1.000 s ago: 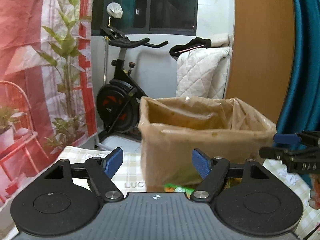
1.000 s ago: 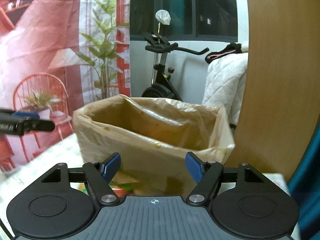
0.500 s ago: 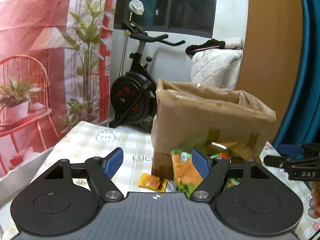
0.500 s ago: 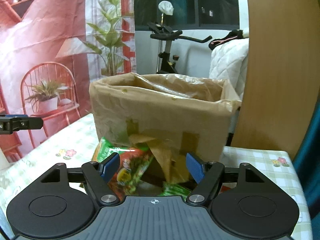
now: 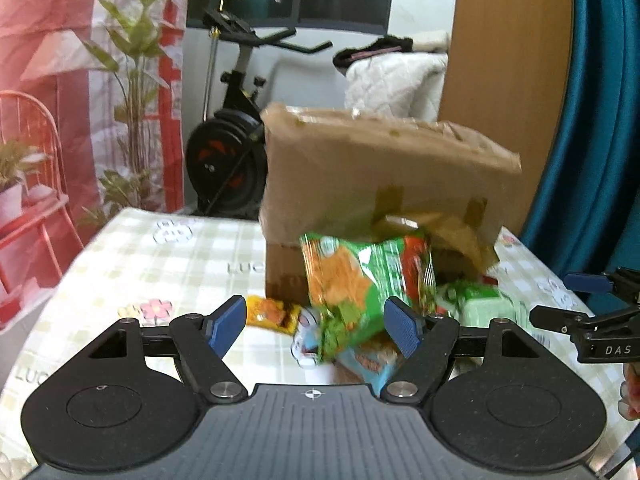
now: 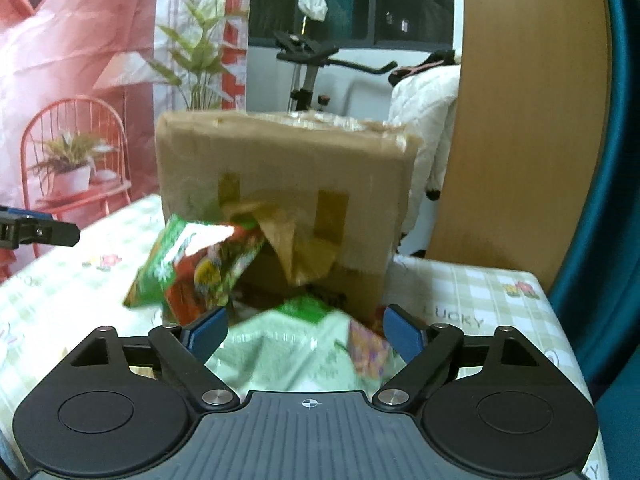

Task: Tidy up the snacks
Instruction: 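Reach the left tool to the orange biscuit pack while the right tool reaches the pale green bag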

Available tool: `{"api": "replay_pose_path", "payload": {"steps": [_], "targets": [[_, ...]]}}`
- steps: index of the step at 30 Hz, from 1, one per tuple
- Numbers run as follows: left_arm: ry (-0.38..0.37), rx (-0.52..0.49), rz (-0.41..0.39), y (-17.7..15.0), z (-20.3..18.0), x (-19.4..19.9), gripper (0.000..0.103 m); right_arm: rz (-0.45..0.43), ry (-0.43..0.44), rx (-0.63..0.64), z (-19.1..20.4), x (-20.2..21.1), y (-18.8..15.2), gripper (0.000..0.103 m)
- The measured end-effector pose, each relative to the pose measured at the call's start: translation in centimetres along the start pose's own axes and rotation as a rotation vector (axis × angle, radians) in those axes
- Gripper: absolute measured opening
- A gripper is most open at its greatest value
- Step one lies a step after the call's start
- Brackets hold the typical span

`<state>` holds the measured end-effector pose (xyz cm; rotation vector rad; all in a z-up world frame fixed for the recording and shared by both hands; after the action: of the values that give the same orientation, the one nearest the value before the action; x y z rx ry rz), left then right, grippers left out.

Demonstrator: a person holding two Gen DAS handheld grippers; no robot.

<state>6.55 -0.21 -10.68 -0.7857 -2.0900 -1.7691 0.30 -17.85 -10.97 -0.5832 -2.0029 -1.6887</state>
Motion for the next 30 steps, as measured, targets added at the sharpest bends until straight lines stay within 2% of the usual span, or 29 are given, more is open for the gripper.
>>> {"api": "replay_pose_path", "payload": {"steps": [5, 13, 23, 30], "targets": [[-0.022, -0.003, 0.059, -2.4, 0.6, -0.7, 0.078, 0.027, 0.002, 0.085, 1.7, -0.4, -1.4, 0.094], [-0.03, -0.007, 0.134, -5.3, 1.9, -1.3, 0.078, 0.05, 0.029, 0.079, 3.5, -0.8, -2.3, 0.094], [-0.089, -0.114, 0.253, -9.2, 1.8, -3.1, 0.077, 0.109, 0.092, 0.028, 5.7, -0.5, -4.6, 0.091], [-0.111, -0.159, 0.296, -10.6, 1.0, -4.9, 0.077, 0.167, 0.083, 0.001, 5.7, -1.4, -6.2, 0.088]]}}
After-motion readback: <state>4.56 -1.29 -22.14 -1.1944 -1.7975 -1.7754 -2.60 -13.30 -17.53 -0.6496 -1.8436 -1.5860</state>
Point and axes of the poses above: each gripper's, at about its wrist camera, not at the fingertips, and x roughly against the way its jaws point, z to its left, y to its top, the point moved 7 cm from there along -x, roughly the way its jaws point, and after that the axes turned 8 degrees about x, right-handed, at the moved point
